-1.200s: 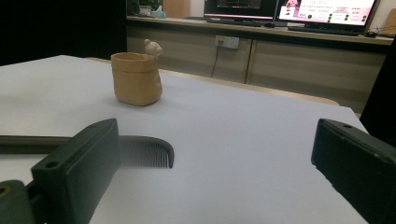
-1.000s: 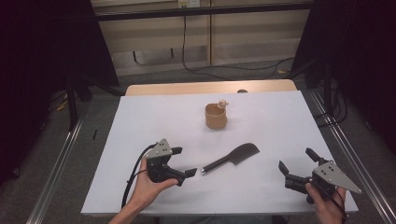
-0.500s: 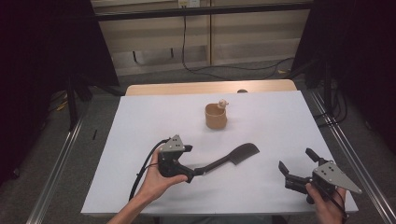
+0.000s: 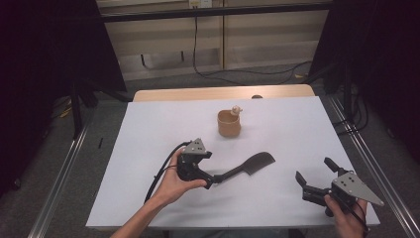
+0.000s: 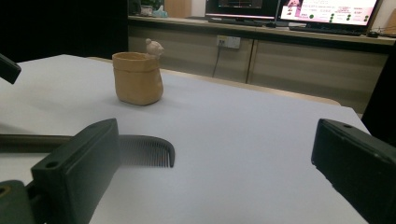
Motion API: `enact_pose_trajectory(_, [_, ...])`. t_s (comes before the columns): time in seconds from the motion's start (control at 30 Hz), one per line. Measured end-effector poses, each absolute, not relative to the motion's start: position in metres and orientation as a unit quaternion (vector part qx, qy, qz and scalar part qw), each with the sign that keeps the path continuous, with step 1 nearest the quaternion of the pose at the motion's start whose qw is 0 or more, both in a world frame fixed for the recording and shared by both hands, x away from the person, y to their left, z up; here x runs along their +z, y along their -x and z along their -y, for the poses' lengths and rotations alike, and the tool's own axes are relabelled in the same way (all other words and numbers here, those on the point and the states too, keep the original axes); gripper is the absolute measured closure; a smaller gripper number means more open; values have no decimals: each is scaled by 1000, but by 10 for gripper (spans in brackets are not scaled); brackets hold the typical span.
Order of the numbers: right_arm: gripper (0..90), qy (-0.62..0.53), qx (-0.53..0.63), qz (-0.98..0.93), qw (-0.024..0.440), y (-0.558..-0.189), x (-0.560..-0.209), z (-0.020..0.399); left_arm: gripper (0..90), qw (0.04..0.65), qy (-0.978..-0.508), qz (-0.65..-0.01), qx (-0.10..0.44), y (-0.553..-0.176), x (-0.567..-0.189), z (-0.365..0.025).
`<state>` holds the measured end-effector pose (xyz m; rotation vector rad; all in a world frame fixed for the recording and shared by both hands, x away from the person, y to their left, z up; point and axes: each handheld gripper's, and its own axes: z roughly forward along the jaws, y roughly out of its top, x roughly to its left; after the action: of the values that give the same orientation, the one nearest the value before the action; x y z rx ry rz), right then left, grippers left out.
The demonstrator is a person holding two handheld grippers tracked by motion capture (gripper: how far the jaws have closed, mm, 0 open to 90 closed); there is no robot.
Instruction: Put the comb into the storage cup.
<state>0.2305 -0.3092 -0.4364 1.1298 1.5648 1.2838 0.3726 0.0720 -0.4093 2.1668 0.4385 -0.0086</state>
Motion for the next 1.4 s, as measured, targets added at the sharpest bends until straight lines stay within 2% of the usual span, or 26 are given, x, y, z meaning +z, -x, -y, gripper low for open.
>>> enact_pose_trajectory(0.43, [9,-445,508,-619,400,-230,-436,309,40,400,-903,-155,-19,-386,-410,-39])
enact_pose_trajectory(0.63, [9,-445,507,-621,399,-231,-437,309,42,360,-922,-135,-36,-390,-418,-25])
enact_pose_trajectory(1.4, [8,-444,507,-622,398,-230,-437,309,183,281,-948,-148,-24,-409,-427,6])
